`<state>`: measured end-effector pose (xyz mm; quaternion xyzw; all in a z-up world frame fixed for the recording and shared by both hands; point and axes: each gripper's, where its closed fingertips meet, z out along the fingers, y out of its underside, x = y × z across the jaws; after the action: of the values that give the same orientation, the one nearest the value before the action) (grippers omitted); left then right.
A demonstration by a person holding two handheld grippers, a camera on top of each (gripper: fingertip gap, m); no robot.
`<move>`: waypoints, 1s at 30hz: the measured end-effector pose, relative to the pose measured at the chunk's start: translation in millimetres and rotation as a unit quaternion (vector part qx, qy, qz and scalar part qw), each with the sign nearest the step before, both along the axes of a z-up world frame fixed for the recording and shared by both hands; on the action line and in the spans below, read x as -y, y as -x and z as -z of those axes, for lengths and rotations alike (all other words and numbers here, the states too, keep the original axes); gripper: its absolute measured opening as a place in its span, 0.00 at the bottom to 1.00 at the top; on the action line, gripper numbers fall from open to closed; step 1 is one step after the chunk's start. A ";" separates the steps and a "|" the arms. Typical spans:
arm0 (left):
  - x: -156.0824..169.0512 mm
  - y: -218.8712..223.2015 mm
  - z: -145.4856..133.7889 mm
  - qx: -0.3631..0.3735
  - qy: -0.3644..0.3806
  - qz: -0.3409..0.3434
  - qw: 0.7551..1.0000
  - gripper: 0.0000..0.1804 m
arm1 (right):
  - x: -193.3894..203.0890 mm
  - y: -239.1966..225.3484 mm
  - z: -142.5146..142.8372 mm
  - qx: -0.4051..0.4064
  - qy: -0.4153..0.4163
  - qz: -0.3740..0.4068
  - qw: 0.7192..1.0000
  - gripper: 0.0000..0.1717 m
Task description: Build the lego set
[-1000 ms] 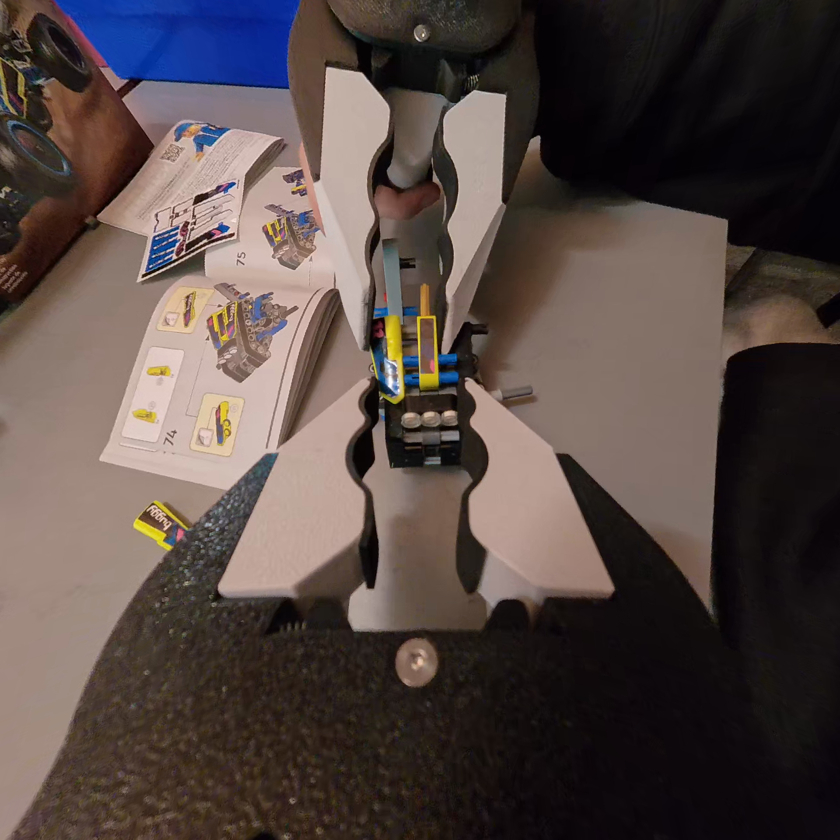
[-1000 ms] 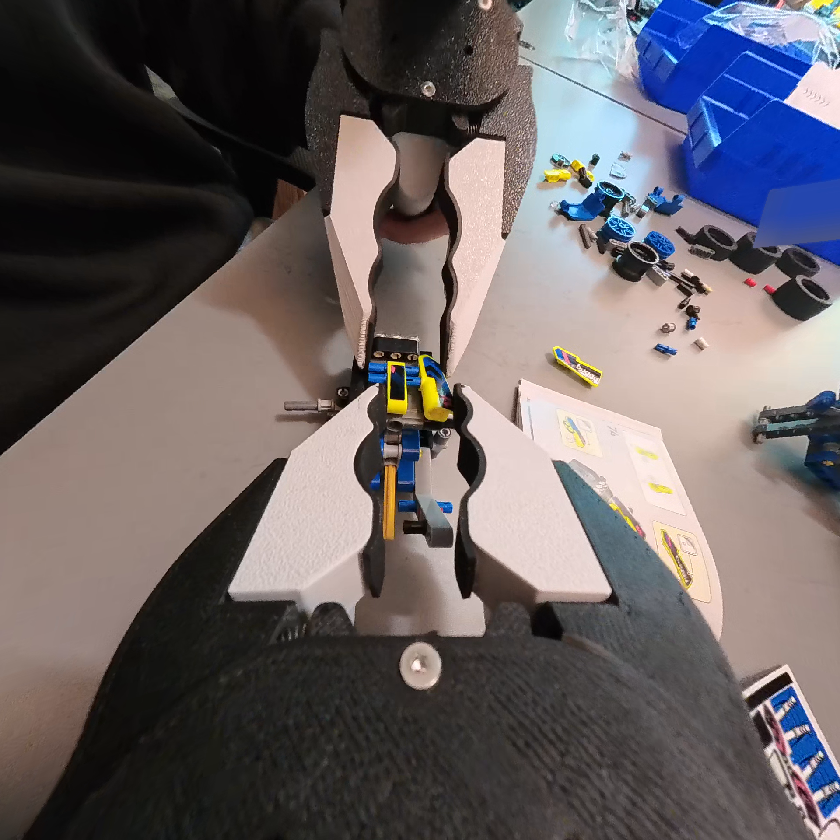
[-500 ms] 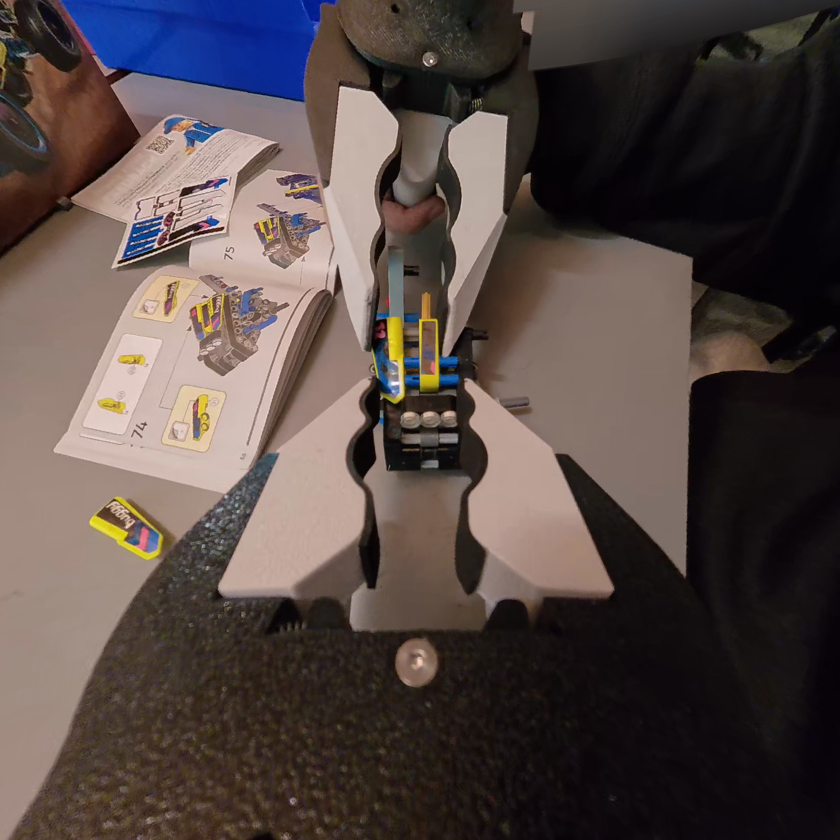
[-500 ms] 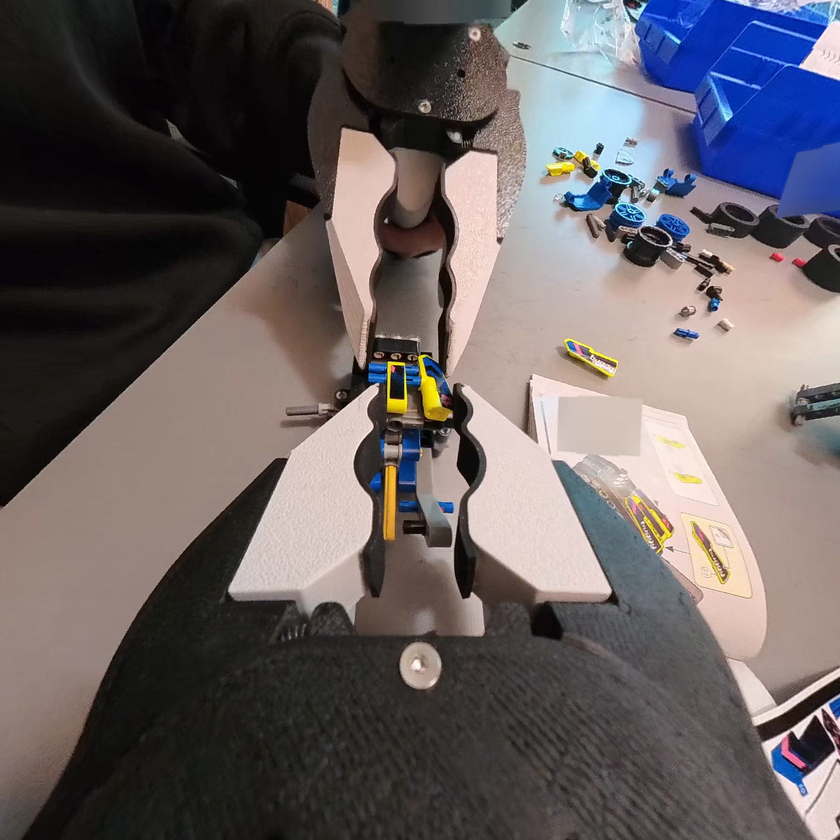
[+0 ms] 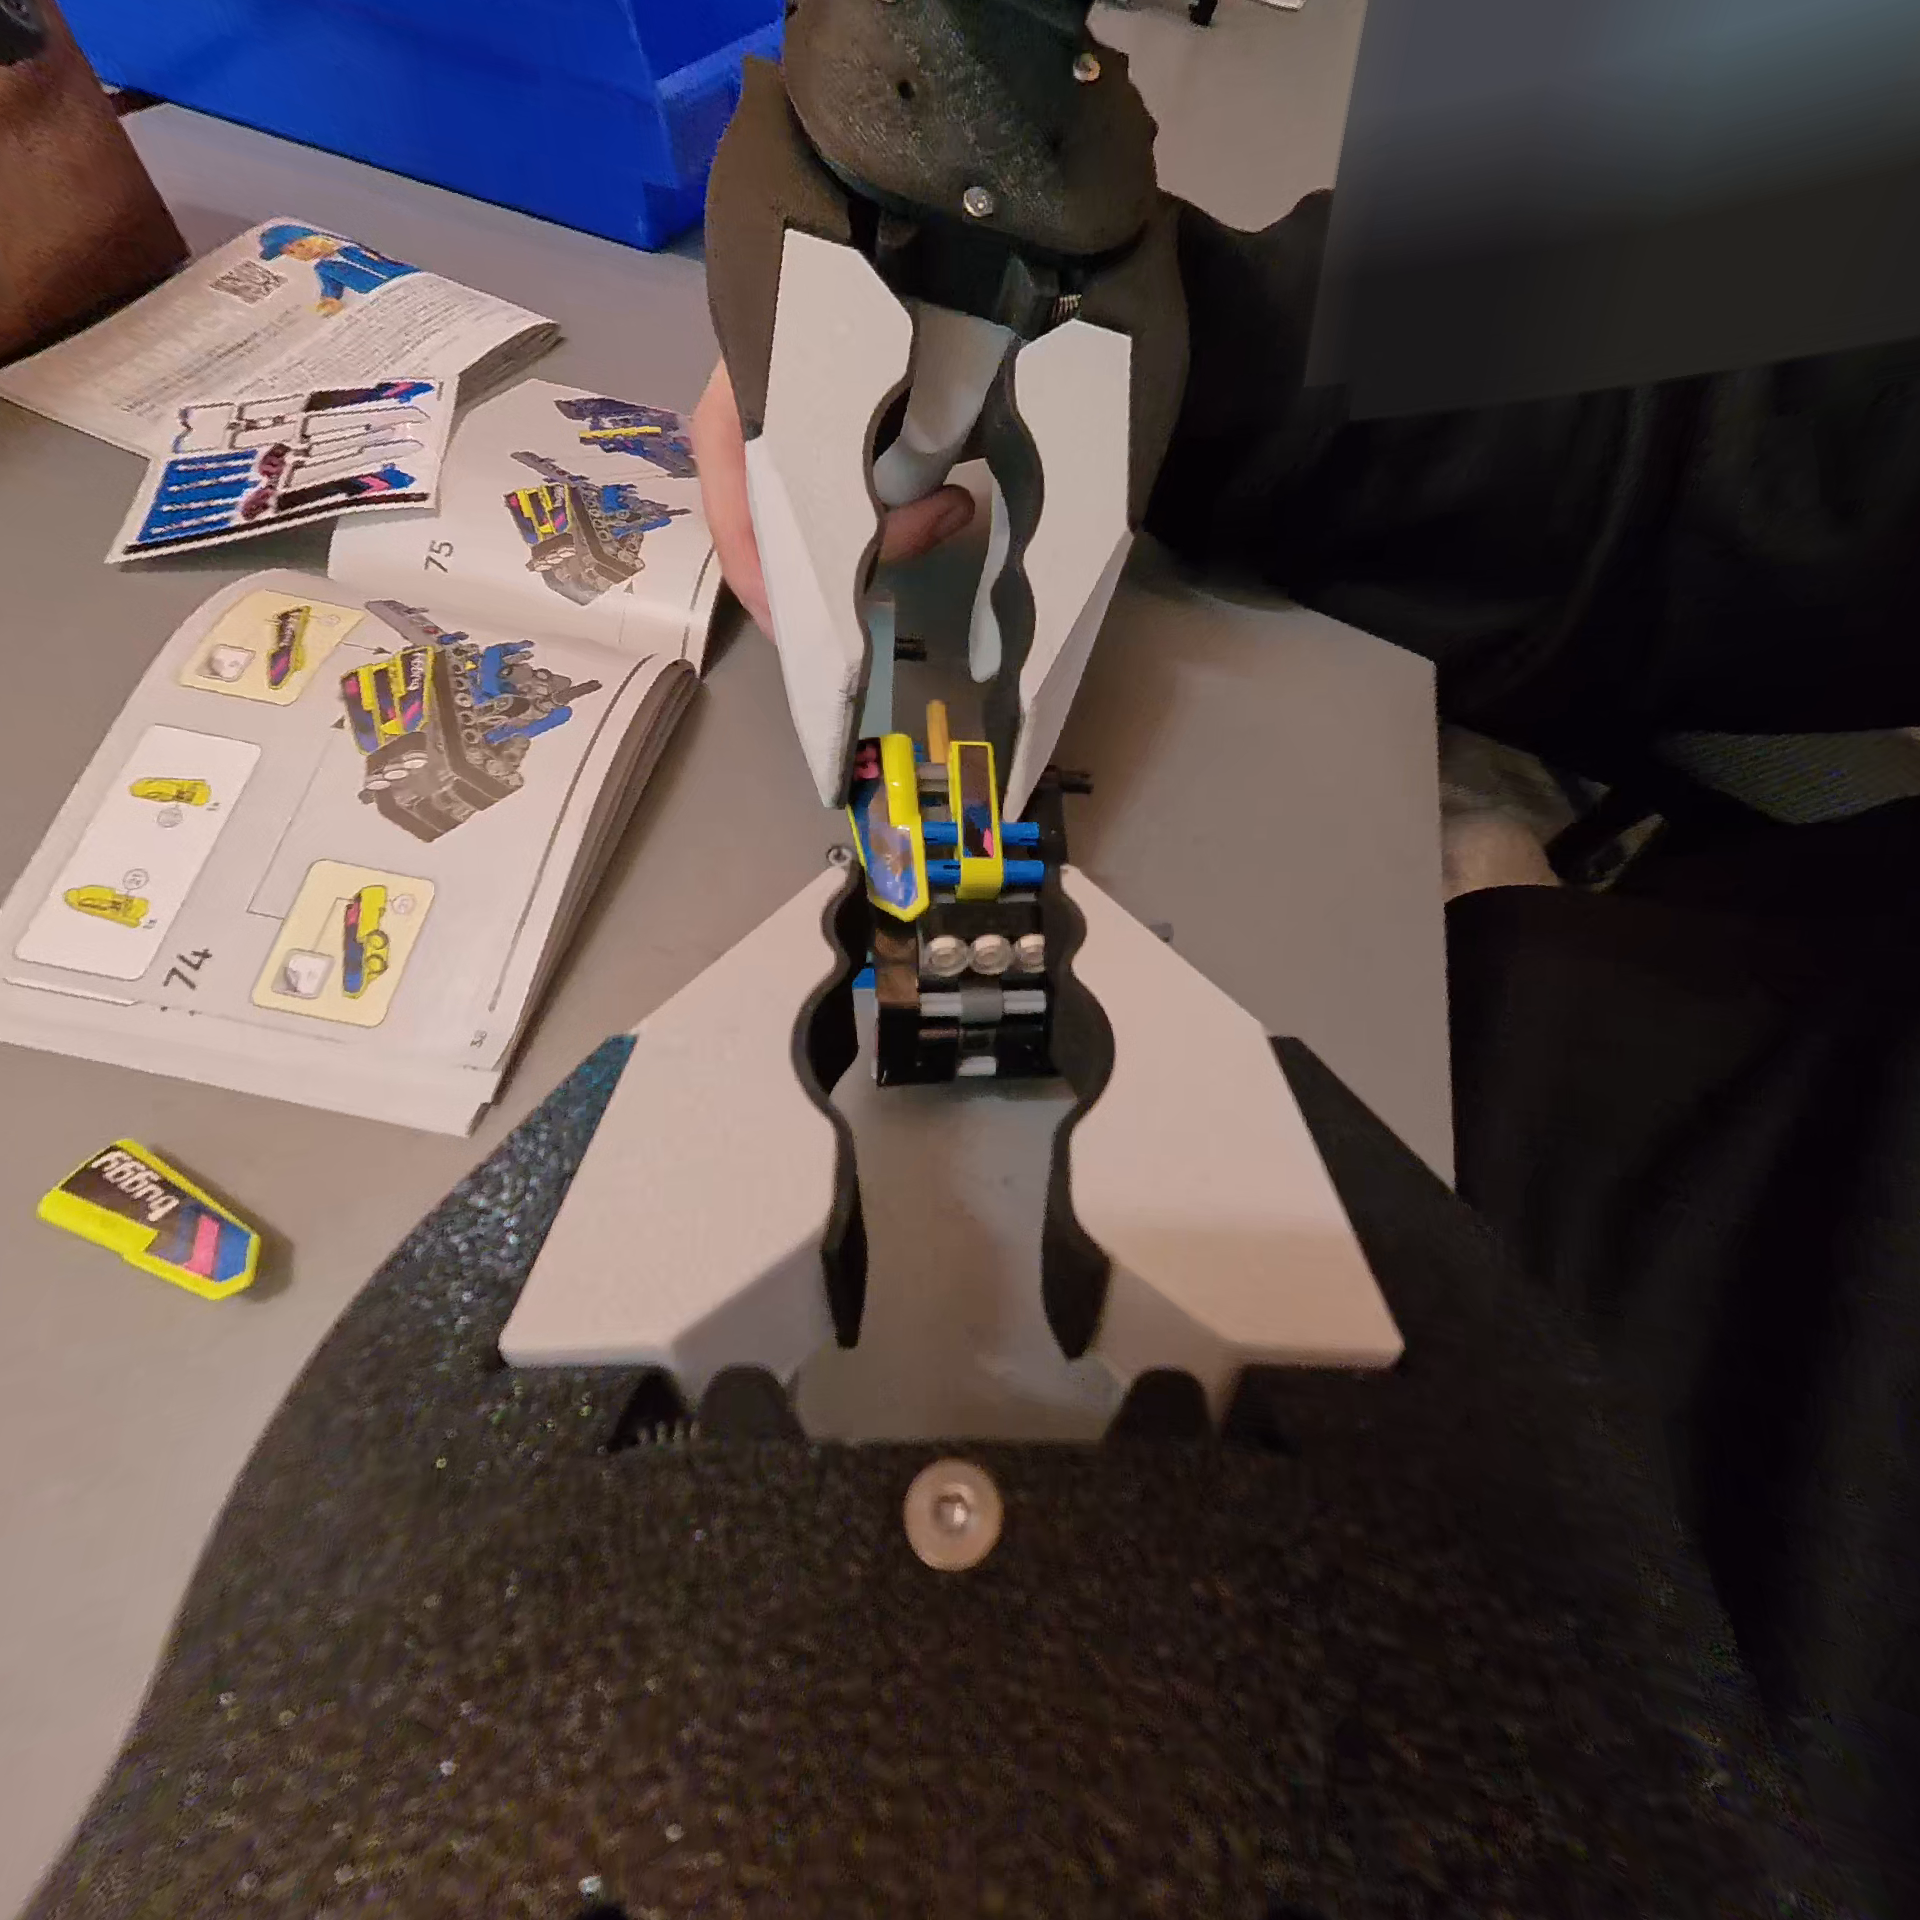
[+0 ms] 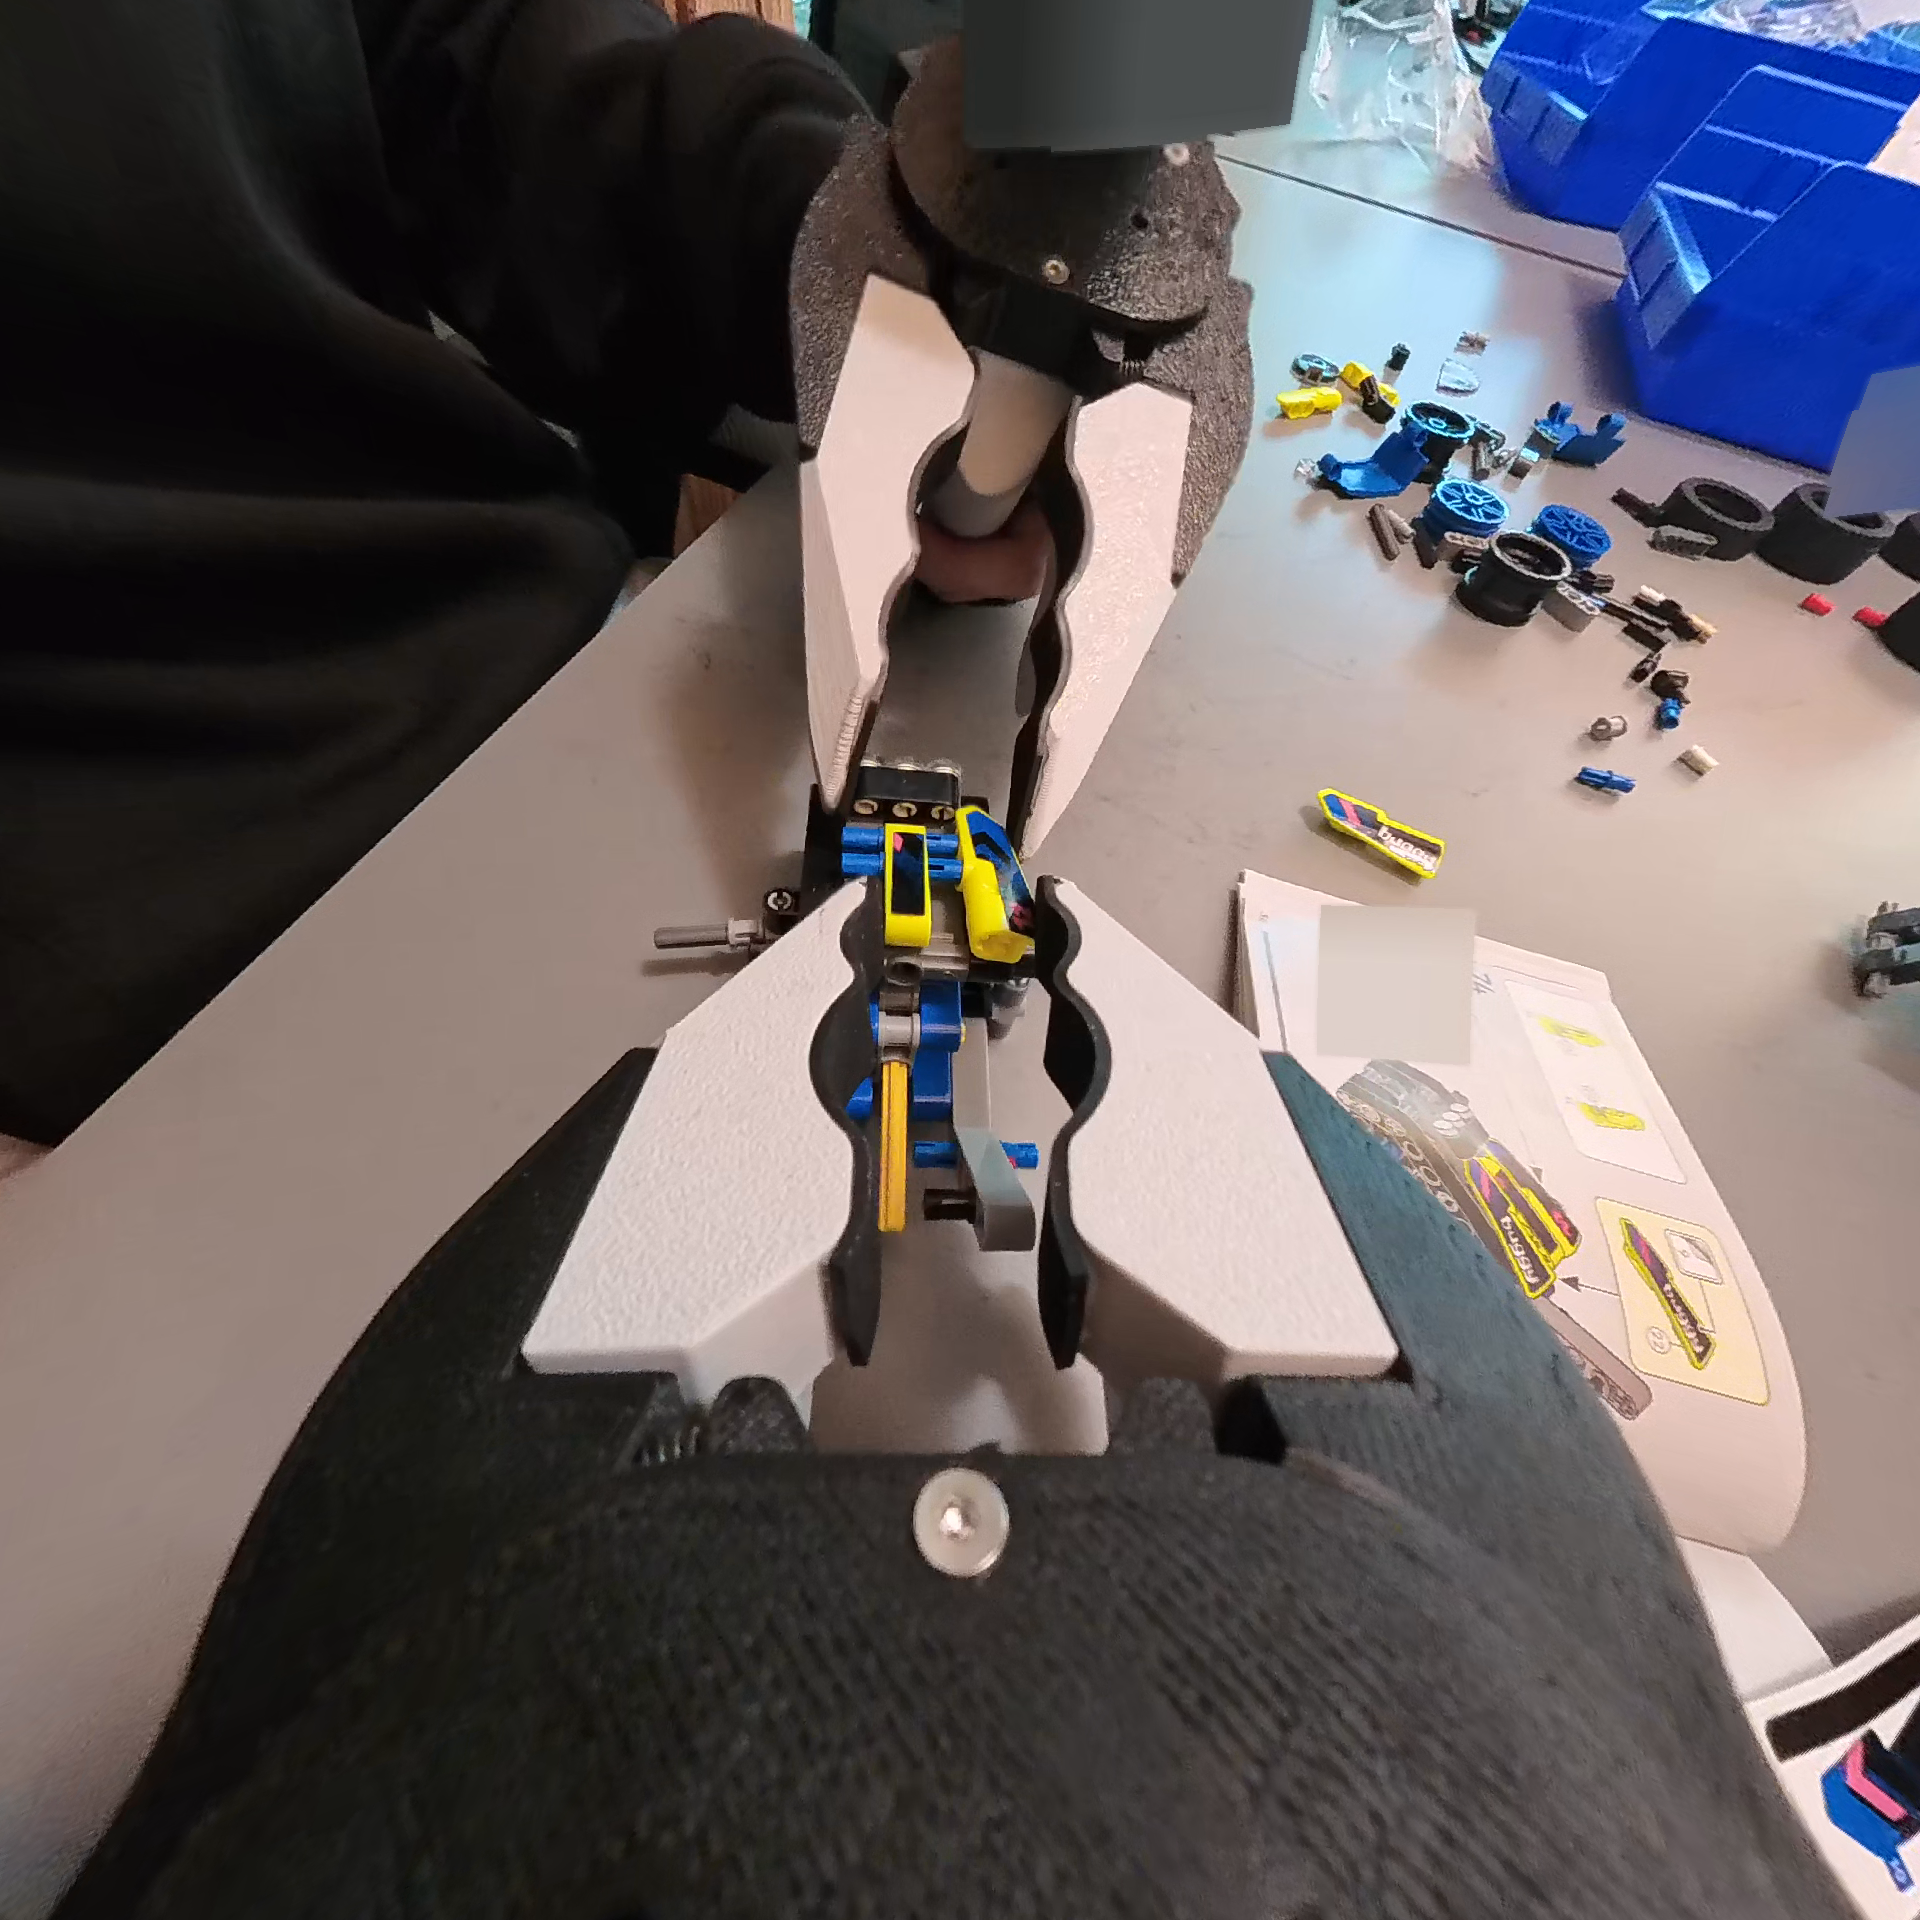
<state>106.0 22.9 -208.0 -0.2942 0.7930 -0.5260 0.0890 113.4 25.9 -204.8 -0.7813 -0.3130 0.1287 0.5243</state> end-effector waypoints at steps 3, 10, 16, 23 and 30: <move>-1.3 -1.2 -0.3 -0.019 0.015 0.000 1.000 0.16 | -0.7 0.1 -0.1 0.002 0.000 0.001 1.000 0.15; -2.3 -1.9 1.5 0.009 -0.020 -0.013 1.000 0.12 | -1.1 0.9 0.0 -0.005 0.001 0.000 1.000 0.15; 4.3 2.2 4.4 0.015 -0.043 -0.005 0.999 0.23 | -1.7 1.1 0.2 -0.010 0.005 0.003 1.000 0.15; 4.2 1.4 4.4 0.026 -0.058 -0.013 0.998 0.21 | -0.5 2.3 0.2 -0.007 0.003 -0.001 1.000 0.16; 2.3 0.7 4.5 0.044 -0.065 -0.011 0.997 0.18 | -1.2 3.5 0.1 -0.010 0.005 0.002 1.000 0.15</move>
<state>105.3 20.6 -212.5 -0.2729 0.8179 -0.4844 0.1481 109.9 27.1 -204.9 -0.7832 -0.3054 0.1375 0.5238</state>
